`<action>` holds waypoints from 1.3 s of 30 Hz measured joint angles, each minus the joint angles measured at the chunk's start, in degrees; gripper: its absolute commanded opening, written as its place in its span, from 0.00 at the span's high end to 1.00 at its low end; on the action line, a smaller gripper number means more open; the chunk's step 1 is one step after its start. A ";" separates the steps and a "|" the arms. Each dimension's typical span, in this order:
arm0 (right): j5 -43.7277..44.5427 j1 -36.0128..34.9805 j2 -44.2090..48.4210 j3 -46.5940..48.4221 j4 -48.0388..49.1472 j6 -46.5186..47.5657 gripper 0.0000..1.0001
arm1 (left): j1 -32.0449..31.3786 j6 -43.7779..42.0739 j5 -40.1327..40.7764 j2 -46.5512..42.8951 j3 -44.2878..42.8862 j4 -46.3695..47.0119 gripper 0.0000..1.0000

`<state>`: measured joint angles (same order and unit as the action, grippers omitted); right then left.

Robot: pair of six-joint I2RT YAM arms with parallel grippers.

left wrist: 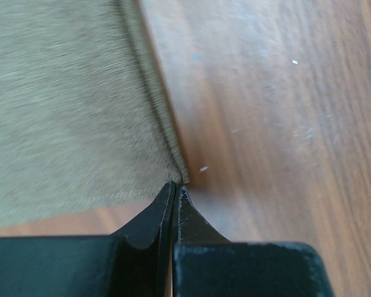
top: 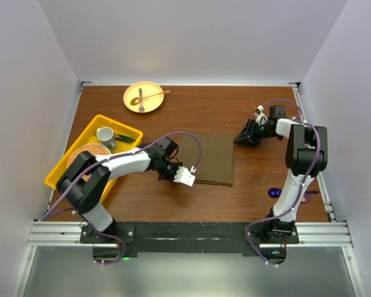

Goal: Fold the napkin into a case and place the utensils inside
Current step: Smooth out the lower triangle-folded napkin at the center of the board.

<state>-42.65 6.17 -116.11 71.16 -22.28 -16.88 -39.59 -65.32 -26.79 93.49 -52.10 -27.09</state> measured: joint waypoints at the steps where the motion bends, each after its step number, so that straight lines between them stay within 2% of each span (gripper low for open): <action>1: -0.24 0.00 -0.15 0.00 0.17 -0.17 0.79 | -0.26 -0.22 0.20 0.46 0.55 0.44 0.90; 2: -0.39 0.00 -0.42 0.00 0.48 -0.44 0.86 | -0.39 -0.39 0.35 0.68 0.68 0.96 0.76; 4: -0.09 0.00 -1.01 -0.02 1.05 -0.68 1.00 | -0.48 -0.59 0.59 0.81 0.68 1.57 0.67; 5: -0.20 0.00 -1.42 -0.02 1.18 -0.57 1.00 | -0.46 -0.35 0.76 0.85 0.66 1.75 0.62; 10: -0.74 0.04 -1.70 -0.17 1.16 0.13 1.00 | 2.89 1.64 -1.68 0.68 -1.22 -1.62 0.59; 14: -1.46 0.07 -0.44 -2.23 0.63 2.12 1.00 | 7.54 6.05 -5.77 -0.31 -7.50 -5.86 0.61; 15: -1.77 0.07 -0.13 -2.80 0.17 2.67 0.89 | 8.09 7.34 -6.82 -0.57 -9.40 -5.90 0.61; 17: -2.14 0.07 0.15 -3.34 -1.33 3.69 0.79 | 8.28 10.75 -8.81 -0.94 -12.52 -4.37 0.63; 18: -2.45 0.07 0.20 -3.34 -1.97 4.09 0.71 | 8.13 12.35 -9.60 -0.92 -13.60 -3.28 0.64; 23: -3.34 1.25 0.87 -2.01 -5.99 6.43 0.58 | 5.31 19.41 -11.65 4.07 -18.25 2.01 0.72; 25: -2.49 2.43 0.59 0.24 -7.87 7.80 0.46 | 3.91 21.46 -11.65 7.26 -18.45 3.93 0.74; 28: -1.73 3.80 -0.39 4.02 -8.33 9.01 0.34 | 2.23 22.84 -11.58 11.06 -18.38 4.22 0.75; 34: -2.73 3.80 -1.64 5.73 -4.92 6.16 0.32 | -0.22 20.00 -10.32 13.73 -16.55 2.23 0.75; 39: -7.19 2.03 -3.98 5.73 -1.64 3.17 0.32 | -0.68 13.35 -9.94 15.67 -16.24 -1.01 0.76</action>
<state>-49.84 8.21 -120.09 76.88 -23.92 -13.72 -40.27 -51.96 -36.73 109.16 -68.34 -28.10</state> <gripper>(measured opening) 0.672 0.248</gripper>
